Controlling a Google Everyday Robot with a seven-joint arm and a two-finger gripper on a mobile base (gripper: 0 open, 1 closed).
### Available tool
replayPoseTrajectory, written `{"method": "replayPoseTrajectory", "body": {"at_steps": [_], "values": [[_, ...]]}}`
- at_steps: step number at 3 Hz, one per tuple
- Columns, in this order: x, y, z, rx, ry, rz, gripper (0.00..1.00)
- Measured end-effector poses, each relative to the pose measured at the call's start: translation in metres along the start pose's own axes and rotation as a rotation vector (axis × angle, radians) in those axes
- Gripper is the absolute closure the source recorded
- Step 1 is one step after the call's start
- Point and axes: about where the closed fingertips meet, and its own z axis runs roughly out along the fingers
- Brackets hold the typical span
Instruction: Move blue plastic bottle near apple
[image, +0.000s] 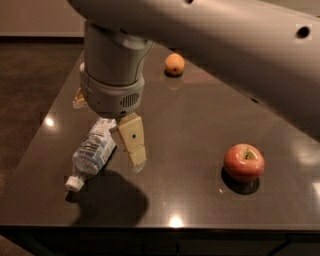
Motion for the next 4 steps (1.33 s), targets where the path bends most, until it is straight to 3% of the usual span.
{"method": "replayPoseTrajectory", "body": {"at_steps": [2,4], "values": [[-0.031,-0.021,0.034,-0.083,-0.003,-0.168,0.00],[-0.037,-0.028,0.065,-0.154,0.024,-0.238,0.00]]}}
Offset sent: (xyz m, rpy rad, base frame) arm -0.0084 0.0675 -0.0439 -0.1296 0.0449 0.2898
